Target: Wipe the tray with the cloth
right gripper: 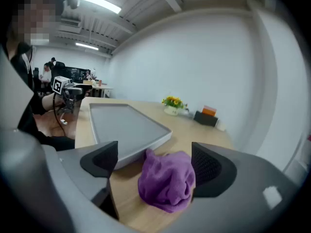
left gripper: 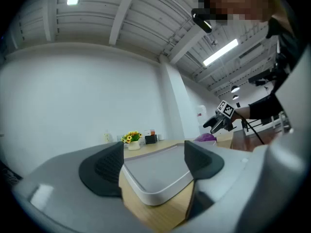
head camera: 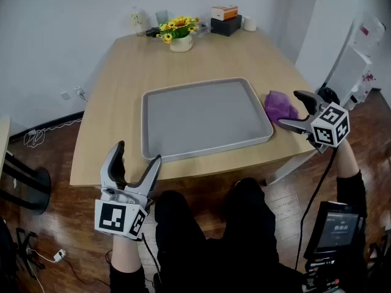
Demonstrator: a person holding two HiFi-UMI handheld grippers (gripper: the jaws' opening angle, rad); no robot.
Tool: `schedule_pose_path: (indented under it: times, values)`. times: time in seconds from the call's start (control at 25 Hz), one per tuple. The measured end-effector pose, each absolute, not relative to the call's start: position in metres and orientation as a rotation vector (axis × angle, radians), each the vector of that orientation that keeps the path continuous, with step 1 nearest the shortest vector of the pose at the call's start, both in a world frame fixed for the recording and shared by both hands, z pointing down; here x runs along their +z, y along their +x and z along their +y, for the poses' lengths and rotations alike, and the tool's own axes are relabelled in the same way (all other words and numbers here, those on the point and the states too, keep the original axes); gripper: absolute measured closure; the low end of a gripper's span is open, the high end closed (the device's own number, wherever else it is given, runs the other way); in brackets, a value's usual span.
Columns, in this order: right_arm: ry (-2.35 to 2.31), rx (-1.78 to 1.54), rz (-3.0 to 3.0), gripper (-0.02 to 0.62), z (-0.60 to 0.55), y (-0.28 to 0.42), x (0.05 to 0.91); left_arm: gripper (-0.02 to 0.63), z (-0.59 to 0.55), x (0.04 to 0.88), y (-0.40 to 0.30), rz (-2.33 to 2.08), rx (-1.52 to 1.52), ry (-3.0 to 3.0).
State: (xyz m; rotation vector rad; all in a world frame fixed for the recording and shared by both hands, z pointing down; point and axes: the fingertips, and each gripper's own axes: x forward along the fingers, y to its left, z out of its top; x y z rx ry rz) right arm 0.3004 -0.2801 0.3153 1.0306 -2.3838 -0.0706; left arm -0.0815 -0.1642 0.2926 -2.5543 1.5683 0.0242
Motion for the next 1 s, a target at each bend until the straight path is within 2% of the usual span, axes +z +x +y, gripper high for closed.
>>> schedule_pose_path:
  times: [0.16,0.32,0.36,0.44,0.48,0.6,0.76,0.84,1.0]
  values:
    - [0.817,0.158,-2.238,0.145,-0.299,0.329,0.353,0.236,-0.16,0.295,-0.082,1.579,0.022,-2.563]
    - [0.697,0.111,-2.045,0.195,-0.315,0.339,0.381,0.236,-0.16,0.299,-0.078,1.55,-0.038,-2.573]
    - [0.662,0.088,-2.02,0.256,-0.316,0.337,0.386,0.238,-0.161,0.299,-0.076,1.54,-0.057,-2.575]
    - [0.633,0.045,-1.983,0.467,-0.319,0.334,0.39,0.238,-0.16,0.3,-0.075,1.529,-0.092,-2.57]
    - [0.658,0.029,-1.976,0.496,-0.322,0.334,0.387,0.239,-0.16,0.302,-0.076,1.527,-0.113,-2.566]
    - [0.864,-0.014,-2.079,0.508,-0.335,0.327,0.345,0.258,-0.161,0.31,-0.083,1.524,-0.214,-2.551]
    - [0.914,-0.164,-2.299,0.508,-0.324,0.263,0.289,0.312,-0.168,0.324,-0.093,1.517,-0.386,-2.571]
    - [0.804,-0.239,-2.288,0.508,-0.314,0.228,0.3,0.33,-0.171,0.333,-0.087,1.484,-0.457,-2.617]
    - [0.671,-0.251,-2.201,0.508,-0.311,0.185,0.341,0.314,-0.177,0.35,-0.075,1.437,-0.56,-2.67]
